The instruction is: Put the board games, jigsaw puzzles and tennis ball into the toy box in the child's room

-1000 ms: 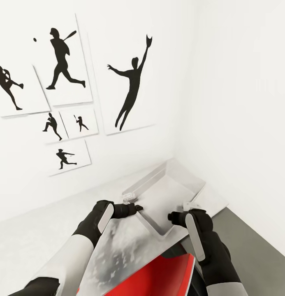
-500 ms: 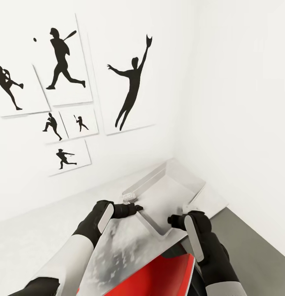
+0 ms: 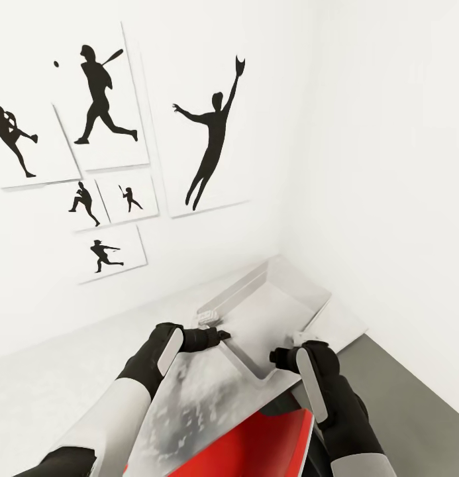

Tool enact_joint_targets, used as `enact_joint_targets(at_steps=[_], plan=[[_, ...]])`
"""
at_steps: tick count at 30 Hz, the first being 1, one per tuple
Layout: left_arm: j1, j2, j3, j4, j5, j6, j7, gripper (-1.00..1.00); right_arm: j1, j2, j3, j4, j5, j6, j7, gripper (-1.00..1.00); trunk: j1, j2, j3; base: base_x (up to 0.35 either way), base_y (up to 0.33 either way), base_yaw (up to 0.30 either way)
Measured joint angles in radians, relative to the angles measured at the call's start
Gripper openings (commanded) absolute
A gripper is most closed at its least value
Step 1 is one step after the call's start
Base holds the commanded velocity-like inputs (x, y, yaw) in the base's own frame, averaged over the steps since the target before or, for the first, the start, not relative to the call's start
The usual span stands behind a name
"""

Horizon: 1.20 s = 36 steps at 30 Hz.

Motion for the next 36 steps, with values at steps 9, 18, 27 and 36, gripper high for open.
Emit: enact_joint_targets(at_steps=[9, 18, 27, 36], plan=[[0.000, 0.000, 0.000, 0.000, 0.010, 0.001, 0.000, -1.00, 0.000, 0.000, 0.002, 0.004, 0.000, -0.002, 0.000, 1.00, 0.000, 0.000, 0.000, 0.000, 0.000, 0.000], [0.000, 0.000, 0.001, -0.001, -0.006, -0.004, -0.008, -1.00, 0.000, 0.000, 0.001, 0.004, 0.012, 0.001, 0.001, -1.00, 0.000, 0.000, 0.000, 0.000, 0.000, 0.000], [0.000, 0.001, 0.002, -0.001, -0.022, -0.006, -0.008, -1.00, 0.000, 0.000, 0.001, 0.004, 0.041, 0.006, -0.002, -1.00, 0.000, 0.000, 0.000, 0.000, 0.000, 0.000], [-0.001, 0.001, 0.005, -0.001, -0.025, -0.007, -0.014, -1.00, 0.000, 0.000, 0.002, 0.003, 0.043, 0.006, -0.002, -1.00, 0.000, 0.000, 0.000, 0.000, 0.000, 0.000]])
